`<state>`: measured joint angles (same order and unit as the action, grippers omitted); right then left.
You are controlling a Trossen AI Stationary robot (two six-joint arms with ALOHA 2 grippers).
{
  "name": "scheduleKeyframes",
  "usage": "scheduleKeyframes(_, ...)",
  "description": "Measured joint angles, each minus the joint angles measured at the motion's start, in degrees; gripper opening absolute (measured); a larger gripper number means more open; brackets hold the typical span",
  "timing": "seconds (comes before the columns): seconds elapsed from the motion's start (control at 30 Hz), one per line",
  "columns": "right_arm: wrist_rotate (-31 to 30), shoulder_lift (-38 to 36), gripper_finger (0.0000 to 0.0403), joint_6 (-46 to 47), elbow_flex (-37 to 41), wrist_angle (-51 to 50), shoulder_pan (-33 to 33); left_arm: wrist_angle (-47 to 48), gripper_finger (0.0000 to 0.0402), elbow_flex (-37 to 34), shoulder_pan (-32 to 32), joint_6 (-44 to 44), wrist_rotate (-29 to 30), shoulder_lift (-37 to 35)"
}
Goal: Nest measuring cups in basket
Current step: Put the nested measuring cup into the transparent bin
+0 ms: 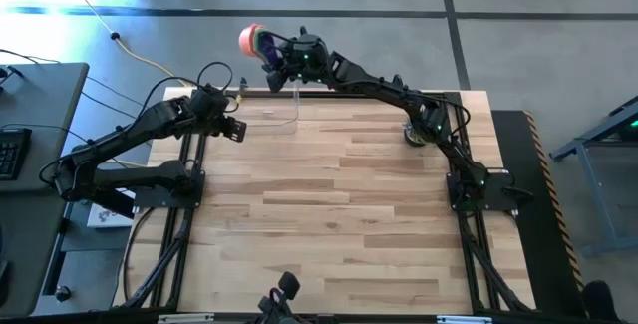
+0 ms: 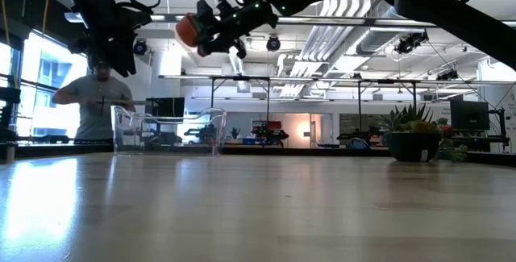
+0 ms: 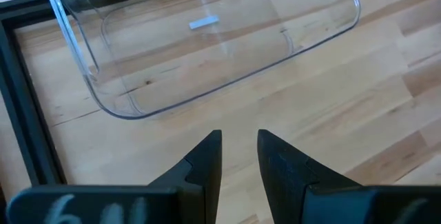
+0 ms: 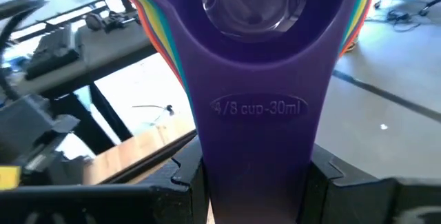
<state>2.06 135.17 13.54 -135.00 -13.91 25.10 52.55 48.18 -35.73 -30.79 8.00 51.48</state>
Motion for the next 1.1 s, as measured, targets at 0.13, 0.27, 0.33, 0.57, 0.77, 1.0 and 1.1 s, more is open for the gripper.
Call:
scheduleKeyframes(0.13, 0.6, 0.0, 0.0124, 0.55, 0.0, -0.91, -0.02, -0.05, 0.0085, 0.0, -0.06, 0.0, -0.05, 0.0)
scheduleKeyframes(0.27, 0.48, 0.79, 0.0124, 1.05, 0.0, -5.01, -0.59, -0.06, 0.0085, 0.0, -0.06, 0.0, -0.14, 0.0)
scheduleKeyframes(0.33, 0.36, 1.81, 0.0124, 1.43, 0.0, -6.64, -1.13, -0.06, 0.0085, 0.0, -0.06, 0.0, -0.16, 0.0)
scheduleKeyframes(0.57, 0.61, 4.69, 0.0124, 1.43, 0.0, -10.29, -2.58, -0.04, 0.0085, 0.0, -0.04, 0.0, -0.16, 0.0)
scheduleKeyframes(0.77, -0.12, 6.0, 0.0124, 0.96, 0.02, -13.45, -2.16, -0.02, 0.0085, 0.0, -0.04, -0.02, -0.16, 0.02)
scheduleKeyframes(1.0, 0.76, 8.35, 0.0124, 0.97, 0.02, -16.39, -2.12, 0.05, 0.0085, 0.0, 0.11, 0.0, -0.16, 0.0)
scheduleKeyframes(1.1, 1.12, 8.59, 0.0124, 0.9, 0.02, -17.05, -2.14, 0.09, 0.0085, 0.0, 0.11, 0.21, -0.16, 0.0)
